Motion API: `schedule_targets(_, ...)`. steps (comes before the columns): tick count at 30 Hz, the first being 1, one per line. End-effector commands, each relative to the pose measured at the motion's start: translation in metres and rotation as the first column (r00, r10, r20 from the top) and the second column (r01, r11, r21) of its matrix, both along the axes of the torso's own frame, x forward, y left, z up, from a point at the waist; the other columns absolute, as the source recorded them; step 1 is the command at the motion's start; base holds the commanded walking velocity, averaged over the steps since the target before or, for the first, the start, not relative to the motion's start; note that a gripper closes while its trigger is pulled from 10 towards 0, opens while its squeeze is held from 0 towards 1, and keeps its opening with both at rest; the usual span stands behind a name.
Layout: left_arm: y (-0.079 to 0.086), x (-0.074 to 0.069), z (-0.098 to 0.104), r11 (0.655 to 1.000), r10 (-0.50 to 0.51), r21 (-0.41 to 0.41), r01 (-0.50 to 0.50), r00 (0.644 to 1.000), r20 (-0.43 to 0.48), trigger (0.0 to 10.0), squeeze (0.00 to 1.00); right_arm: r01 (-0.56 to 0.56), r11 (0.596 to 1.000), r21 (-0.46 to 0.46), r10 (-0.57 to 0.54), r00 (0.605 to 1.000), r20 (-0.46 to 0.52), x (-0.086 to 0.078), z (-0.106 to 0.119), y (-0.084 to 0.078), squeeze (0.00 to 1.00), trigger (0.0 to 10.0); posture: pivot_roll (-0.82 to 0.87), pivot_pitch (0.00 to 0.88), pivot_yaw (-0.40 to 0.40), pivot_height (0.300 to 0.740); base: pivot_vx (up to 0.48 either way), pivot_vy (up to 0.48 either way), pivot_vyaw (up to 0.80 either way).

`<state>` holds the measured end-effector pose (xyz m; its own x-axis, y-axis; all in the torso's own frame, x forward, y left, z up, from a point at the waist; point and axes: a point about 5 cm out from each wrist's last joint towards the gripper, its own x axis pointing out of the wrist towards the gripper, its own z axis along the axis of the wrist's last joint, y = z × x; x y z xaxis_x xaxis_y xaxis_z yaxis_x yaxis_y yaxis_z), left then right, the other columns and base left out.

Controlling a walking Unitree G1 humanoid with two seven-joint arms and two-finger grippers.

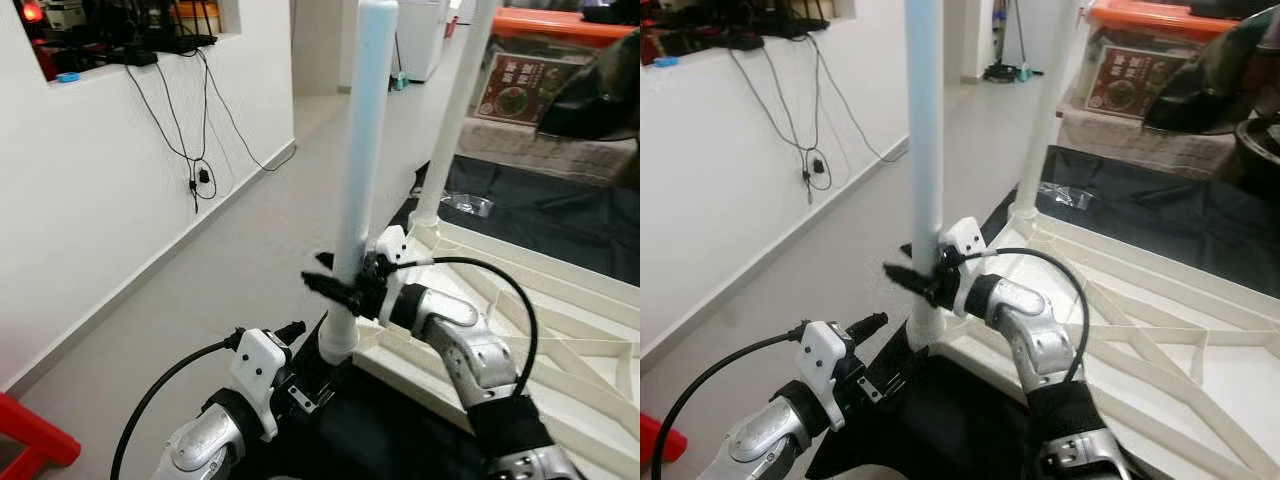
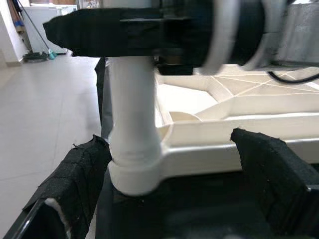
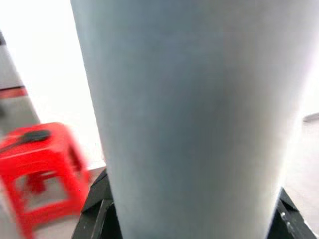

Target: Building children table

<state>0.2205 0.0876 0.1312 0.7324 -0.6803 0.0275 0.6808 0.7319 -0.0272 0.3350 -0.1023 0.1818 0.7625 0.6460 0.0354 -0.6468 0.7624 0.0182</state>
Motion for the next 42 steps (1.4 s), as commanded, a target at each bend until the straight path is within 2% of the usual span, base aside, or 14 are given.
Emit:
schedule_targets(1, 0.002, 0.000, -0.005, 1.000, 0.000, 0.011, 0.000, 1.000, -0.017, 10.0, 0.00, 0.423, 0.906, 0.004, -0.422, 0.904, -0.073, 0.005, -0.011, -0.032, 0.00, 0.0, 0.10, 0.043, -0.012, 0.740, 0.000, 0.000, 0.00)
schedule_targets(3, 0.001, 0.000, -0.005, 1.000, -0.002, 0.012, 0.002, 1.000, -0.016, 10.0, 0.00, 0.712, 0.702, -0.015, -0.711, 0.700, -0.070, -0.006, -0.014, -0.049, 0.00, 0.0, 0.10, 0.044, -0.013, 0.740, 0.000, 0.000, 0.00)
schedule_targets(8, 0.001, 0.000, -0.004, 1.000, 0.002, 0.013, -0.001, 1.000, -0.015, 10.0, 0.00, 0.847, 0.532, -0.001, -0.845, 0.531, -0.071, -0.024, -0.014, -0.051, 0.00, 0.0, 0.11, 0.047, -0.019, 0.740, 0.000, 0.000, 0.00)
schedule_targets(13, 0.002, -0.001, -0.004, 1.000, 0.005, 0.012, -0.005, 1.000, -0.016, 10.0, 0.00, 0.848, 0.529, 0.009, -0.843, 0.527, -0.104, -0.029, -0.016, -0.041, 0.00, 0.0, 0.11, 0.049, -0.023, 0.740, 0.000, 0.000, 0.00)
schedule_targets(14, 0.002, -0.002, -0.005, 1.000, 0.006, 0.012, -0.006, 1.000, -0.017, 10.0, 0.00, 0.819, 0.572, 0.049, -0.810, 0.573, -0.127, -0.028, -0.016, -0.031, 0.00, 1.6, 0.11, 0.051, -0.023, 0.740, 0.000, 0.000, 0.00)
schedule_targets(15, 0.002, -0.002, -0.005, 1.000, 0.008, 0.011, -0.008, 1.000, -0.019, 10.0, 0.00, 0.761, 0.643, 0.084, -0.750, 0.648, -0.134, -0.025, -0.014, -0.018, 0.00, 10.0, 0.11, 0.051, -0.023, 0.740, 0.000, 0.000, 0.00)
schedule_targets(17, 0.002, -0.002, -0.005, 1.000, 0.008, 0.011, -0.008, 1.000, -0.019, 10.0, 0.00, 0.683, 0.719, 0.130, -0.672, 0.731, -0.122, -0.023, -0.012, -0.006, 0.00, 10.0, 0.11, 0.051, -0.021, 0.740, 0.000, 0.000, 0.00)
schedule_targets(18, 0.002, -0.002, -0.005, 1.000, 0.007, 0.011, -0.007, 1.000, -0.020, 10.0, 0.00, 0.593, 0.784, 0.183, -0.581, 0.805, -0.121, -0.022, -0.009, 0.005, 1.00, 10.0, 0.11, 0.050, -0.020, 0.740, 0.000, 0.000, 0.00)
schedule_targets(21, 0.002, -0.002, -0.005, 1.000, 0.007, 0.011, -0.006, 1.000, -0.019, 10.0, 0.00, 0.516, 0.832, 0.204, -0.502, 0.856, -0.121, -0.020, -0.008, 0.012, 1.00, 10.0, 0.11, 0.051, -0.022, 0.740, 0.000, 0.000, 0.00)
schedule_targets(22, 0.001, -0.001, -0.005, 1.000, 0.007, 0.010, -0.007, 1.000, -0.019, 10.0, 0.00, 0.418, 0.877, 0.238, -0.390, 0.907, -0.156, -0.018, -0.008, 0.016, 0.00, 10.0, 0.11, 0.051, -0.023, 0.740, 0.000, 0.000, 0.00)
schedule_targets(27, 0.002, -0.001, -0.005, 1.000, 0.008, 0.010, -0.008, 1.000, -0.019, 10.0, 0.00, 0.243, 0.933, 0.266, -0.205, 0.965, -0.162, -0.016, -0.006, 0.015, 0.00, 10.0, 0.11, 0.049, -0.022, 0.740, 0.000, 0.000, 0.00)
schedule_targets(30, 0.001, -0.001, -0.005, 1.000, 0.008, 0.011, -0.008, 1.000, -0.019, 10.0, 0.00, -0.069, 0.976, 0.204, 0.089, 0.992, -0.092, -0.023, -0.004, 0.013, 0.00, 10.0, 0.11, 0.043, -0.022, 0.740, 0.000, 0.000, 0.00)
schedule_targets(35, 0.002, 0.000, -0.005, 1.000, 0.009, 0.013, -0.009, 1.000, -0.017, 10.0, 0.00, -0.535, 0.843, 0.051, 0.537, 0.834, -0.126, -0.047, -0.010, -0.007, 0.00, 10.0, 0.12, 0.028, -0.030, 0.740, 0.000, 0.000, 0.00)
schedule_targets(42, 0.001, -0.001, -0.006, 1.000, 0.009, 0.013, -0.009, 1.000, -0.018, 10.0, 0.00, -0.682, 0.730, 0.048, 0.682, 0.721, -0.126, -0.041, -0.003, -0.011, 0.00, 10.0, 0.13, 0.021, -0.026, 0.740, 0.000, 0.000, 0.00)
